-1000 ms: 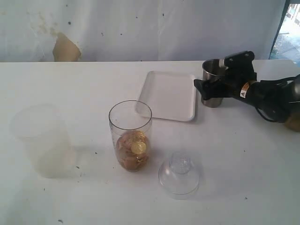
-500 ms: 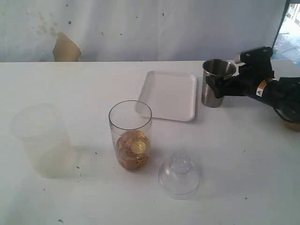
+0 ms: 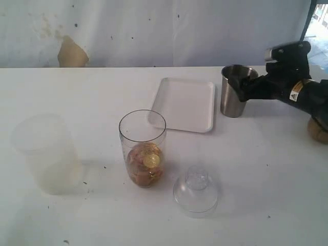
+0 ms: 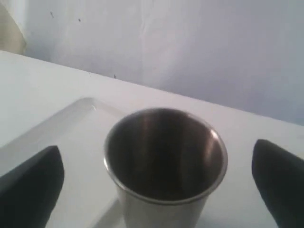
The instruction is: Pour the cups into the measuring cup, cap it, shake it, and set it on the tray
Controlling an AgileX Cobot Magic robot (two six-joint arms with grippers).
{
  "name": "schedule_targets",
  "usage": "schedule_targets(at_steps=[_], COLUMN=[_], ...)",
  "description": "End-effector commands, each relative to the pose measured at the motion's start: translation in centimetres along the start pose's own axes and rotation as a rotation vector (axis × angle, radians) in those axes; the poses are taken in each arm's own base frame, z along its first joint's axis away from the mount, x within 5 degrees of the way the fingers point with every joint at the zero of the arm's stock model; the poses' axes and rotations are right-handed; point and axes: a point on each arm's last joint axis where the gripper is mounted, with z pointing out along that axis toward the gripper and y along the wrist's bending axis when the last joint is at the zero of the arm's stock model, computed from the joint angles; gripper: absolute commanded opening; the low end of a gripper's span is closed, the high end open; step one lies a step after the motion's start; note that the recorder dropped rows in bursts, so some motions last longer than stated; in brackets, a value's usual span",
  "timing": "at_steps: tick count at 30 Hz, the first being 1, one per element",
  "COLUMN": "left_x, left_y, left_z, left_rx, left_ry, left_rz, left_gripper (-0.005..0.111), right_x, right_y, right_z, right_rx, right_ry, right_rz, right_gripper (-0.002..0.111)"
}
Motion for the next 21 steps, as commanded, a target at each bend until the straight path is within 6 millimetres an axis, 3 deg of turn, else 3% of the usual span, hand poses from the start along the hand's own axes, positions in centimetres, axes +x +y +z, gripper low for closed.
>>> schedule_targets(at_steps=[1,8,12,17,21], left_x=[0.0,0.0,0.0,0.0,0.0], left_y=[0.0,0.0,0.0,0.0,0.0], left_z=[0.0,0.0,0.0,0.0,0.0], left_rx=[0.003,0.003,0.003,0.003,0.003], left_ry=[-0.001,-0.001,-0.001,-0.001,-0.001], left_rz=[-0.011,-0.011,-0.011,-0.011,-0.011], left_gripper=[0.0,0.0,0.0,0.0,0.0], right_x=[-3.4,-8.7,-10.3,-8.2,-6.1], right_y=[-0.1,-0.9,-1.9,-3.6,-5.5], right_z=[-1.8,-6.4,-8.8,-11.1,-13.0], right_rx=[0.029,0.231,0.408,0.625,0.724], right_ry=[-0.051,0.049,0.189,0.574,0.678], right_rz=[0.053,0.064,0.156,0.215,0.331], right_gripper=[0.105,0.105,0.105,0.105,0.105])
